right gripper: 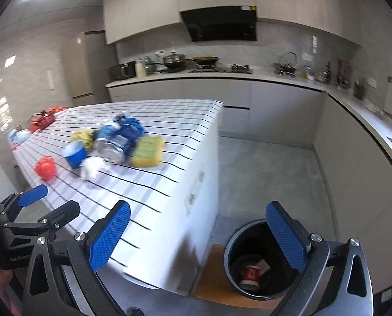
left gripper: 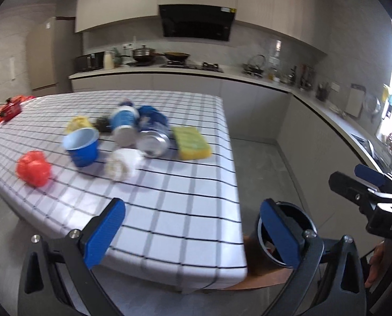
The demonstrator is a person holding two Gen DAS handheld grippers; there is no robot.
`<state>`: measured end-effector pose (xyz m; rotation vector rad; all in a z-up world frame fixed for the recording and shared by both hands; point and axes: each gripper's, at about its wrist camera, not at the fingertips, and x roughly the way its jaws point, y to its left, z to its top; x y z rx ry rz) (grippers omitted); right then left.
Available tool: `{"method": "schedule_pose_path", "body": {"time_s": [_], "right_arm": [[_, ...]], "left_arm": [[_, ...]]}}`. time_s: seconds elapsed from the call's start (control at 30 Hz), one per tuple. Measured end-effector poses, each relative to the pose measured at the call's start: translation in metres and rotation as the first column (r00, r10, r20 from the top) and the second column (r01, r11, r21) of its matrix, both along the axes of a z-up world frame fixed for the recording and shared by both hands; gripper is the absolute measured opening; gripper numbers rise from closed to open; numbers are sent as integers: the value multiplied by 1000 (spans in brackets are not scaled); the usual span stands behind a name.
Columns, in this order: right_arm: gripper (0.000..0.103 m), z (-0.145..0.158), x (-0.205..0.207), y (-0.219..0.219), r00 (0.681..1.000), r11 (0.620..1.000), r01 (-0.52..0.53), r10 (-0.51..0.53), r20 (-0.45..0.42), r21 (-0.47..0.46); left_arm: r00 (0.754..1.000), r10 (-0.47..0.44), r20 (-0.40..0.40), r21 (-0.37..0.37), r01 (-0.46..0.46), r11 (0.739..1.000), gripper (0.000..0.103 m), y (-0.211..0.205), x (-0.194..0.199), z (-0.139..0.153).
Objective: Collect trash
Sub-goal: 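Move both tools back from the bin toward the table, then grasp the white tissue with the right tool while the left tool grasps the red plastic bag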
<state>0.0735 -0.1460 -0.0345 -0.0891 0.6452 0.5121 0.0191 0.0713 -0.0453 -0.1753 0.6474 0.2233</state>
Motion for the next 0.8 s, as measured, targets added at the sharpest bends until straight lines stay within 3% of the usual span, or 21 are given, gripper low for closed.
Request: {"method": "schedule_pose_path", "body": {"time_s": [0.17, 0.4, 0.8], "right_arm": [[103, 12, -16, 33, 997, 997, -71, 71, 23, 5], [103, 22, -42, 84, 983, 985, -174, 173, 64, 18], [102, 22, -56, 156, 963, 966, -259, 258, 77, 3]], "left_arm": [[997, 81, 16, 8, -81, 997, 103, 35, -28, 9], [973, 226, 41, 25, -227, 973, 103, 82, -59, 11], [949, 312, 40, 40, -314, 949, 103, 144, -80, 9]]}}
